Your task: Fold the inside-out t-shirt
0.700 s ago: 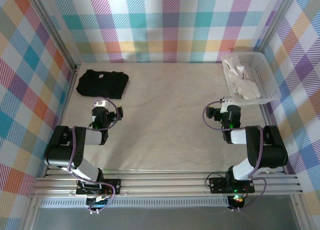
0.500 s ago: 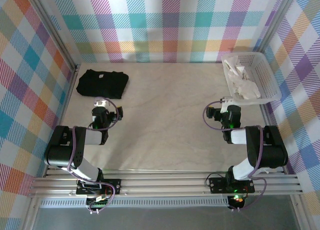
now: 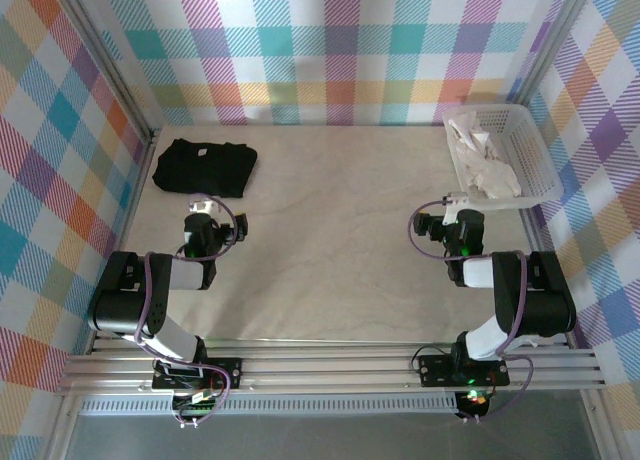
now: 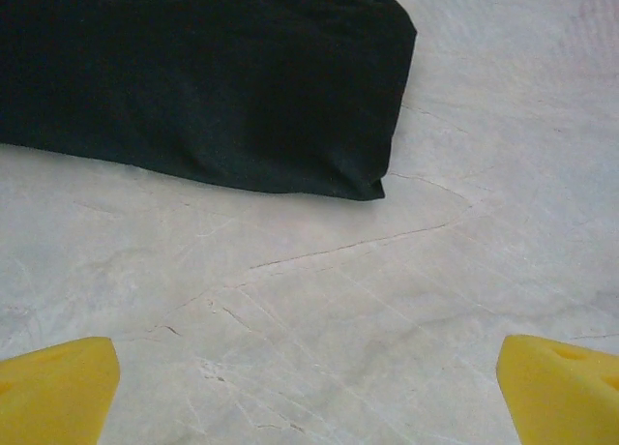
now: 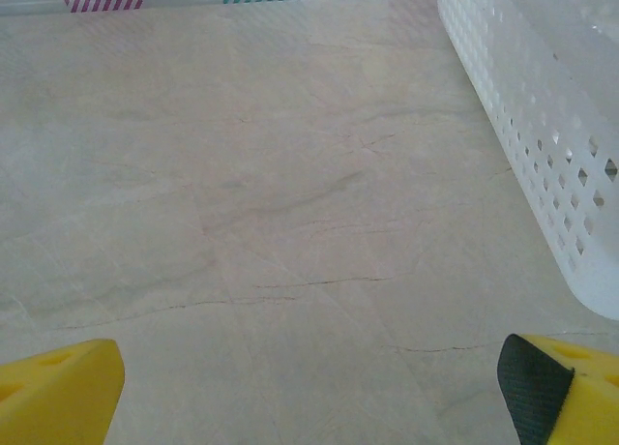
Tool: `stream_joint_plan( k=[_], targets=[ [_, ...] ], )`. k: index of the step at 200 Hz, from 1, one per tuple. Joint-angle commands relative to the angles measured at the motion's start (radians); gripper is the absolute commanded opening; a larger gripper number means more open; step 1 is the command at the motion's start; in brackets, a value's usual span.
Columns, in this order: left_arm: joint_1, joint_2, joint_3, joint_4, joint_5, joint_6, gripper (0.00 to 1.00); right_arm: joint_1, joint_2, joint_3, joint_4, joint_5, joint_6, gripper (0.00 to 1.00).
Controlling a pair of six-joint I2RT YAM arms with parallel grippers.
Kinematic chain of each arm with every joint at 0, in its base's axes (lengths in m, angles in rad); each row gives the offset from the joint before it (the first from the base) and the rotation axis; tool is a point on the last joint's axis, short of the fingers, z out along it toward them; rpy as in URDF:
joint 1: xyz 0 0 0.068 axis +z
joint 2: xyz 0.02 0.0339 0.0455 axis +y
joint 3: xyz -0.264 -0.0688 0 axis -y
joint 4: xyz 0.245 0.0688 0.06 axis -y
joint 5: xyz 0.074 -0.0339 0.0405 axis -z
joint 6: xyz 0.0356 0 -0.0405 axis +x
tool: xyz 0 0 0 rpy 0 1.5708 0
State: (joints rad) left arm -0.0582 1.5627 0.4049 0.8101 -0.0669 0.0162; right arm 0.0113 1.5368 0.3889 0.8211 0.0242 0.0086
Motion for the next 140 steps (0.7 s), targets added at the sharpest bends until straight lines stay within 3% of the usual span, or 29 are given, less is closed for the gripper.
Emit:
stream_joint_plan(
  k=[1,88,108,122,140],
  targets=[
    [0.012,0.004,0.019,-0.006,0.022,0.001,1.00,-0.006,-0.001,0.021,0.012,-0.024,0.011,1.00],
    [0.011,-0.008,0.017,-0.007,0.002,-0.003,1.00,-0.004,-0.027,0.006,0.016,0.009,0.023,1.00],
    [0.011,-0.103,0.042,-0.144,-0.127,-0.059,1.00,-0.001,-0.114,0.007,-0.064,0.070,0.039,1.00],
    [0.017,-0.196,0.089,-0.336,-0.219,-0.133,1.00,0.000,-0.204,0.040,-0.242,0.152,0.102,1.00],
    [0.031,-0.308,0.139,-0.522,-0.261,-0.266,1.00,0.001,-0.316,0.040,-0.339,0.204,0.182,1.00]
  ],
)
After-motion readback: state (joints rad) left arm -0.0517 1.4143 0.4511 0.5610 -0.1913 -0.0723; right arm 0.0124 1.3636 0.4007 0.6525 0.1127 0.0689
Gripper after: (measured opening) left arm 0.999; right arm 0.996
